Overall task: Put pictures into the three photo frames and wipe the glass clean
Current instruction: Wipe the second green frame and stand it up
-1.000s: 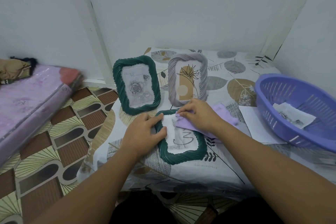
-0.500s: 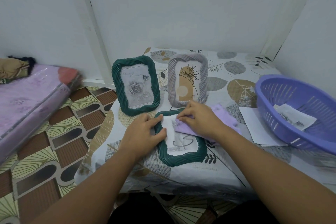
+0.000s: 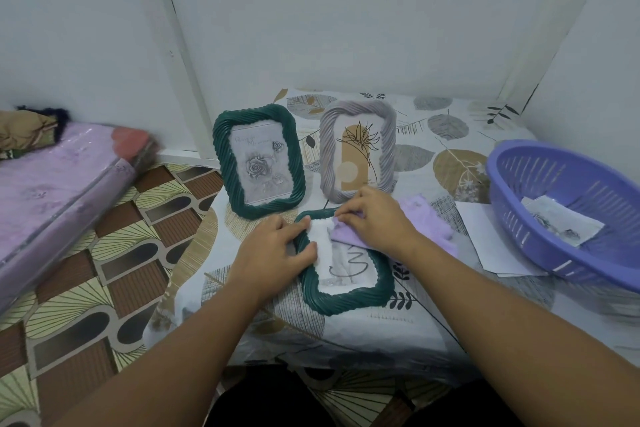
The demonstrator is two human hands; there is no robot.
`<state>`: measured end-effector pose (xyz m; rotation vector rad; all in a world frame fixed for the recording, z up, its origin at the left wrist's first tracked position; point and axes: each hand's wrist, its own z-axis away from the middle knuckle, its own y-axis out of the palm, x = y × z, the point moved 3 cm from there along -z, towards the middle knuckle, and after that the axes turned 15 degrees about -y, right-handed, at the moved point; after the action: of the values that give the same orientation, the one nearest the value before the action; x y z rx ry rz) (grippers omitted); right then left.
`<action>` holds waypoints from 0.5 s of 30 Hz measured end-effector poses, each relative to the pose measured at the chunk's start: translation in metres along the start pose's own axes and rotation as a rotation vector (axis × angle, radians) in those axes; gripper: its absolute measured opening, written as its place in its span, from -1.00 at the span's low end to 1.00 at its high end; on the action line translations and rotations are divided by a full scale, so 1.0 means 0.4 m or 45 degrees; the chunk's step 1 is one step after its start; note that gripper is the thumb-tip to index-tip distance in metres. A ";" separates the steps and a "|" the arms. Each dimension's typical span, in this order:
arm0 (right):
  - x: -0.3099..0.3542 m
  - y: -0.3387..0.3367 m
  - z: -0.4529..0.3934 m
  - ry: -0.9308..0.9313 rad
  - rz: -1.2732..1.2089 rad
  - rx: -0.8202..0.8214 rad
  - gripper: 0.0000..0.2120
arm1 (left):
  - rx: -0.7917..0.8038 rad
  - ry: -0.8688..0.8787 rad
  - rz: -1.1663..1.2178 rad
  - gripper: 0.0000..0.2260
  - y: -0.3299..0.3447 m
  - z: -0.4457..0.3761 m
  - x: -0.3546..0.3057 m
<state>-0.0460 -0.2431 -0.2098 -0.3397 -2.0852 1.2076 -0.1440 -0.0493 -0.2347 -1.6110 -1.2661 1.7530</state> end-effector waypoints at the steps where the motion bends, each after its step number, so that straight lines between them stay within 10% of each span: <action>1: 0.005 0.002 0.003 -0.005 -0.012 0.018 -0.86 | -0.005 0.002 0.003 -0.47 0.000 0.001 0.001; 15: 0.015 -0.013 0.024 0.017 -0.040 0.064 -0.86 | 0.008 -0.002 -0.001 -0.50 -0.004 0.004 -0.001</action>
<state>-0.0563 -0.2487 -0.2059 -0.2904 -2.0375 1.2335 -0.1457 -0.0494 -0.2334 -1.6061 -1.2606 1.7563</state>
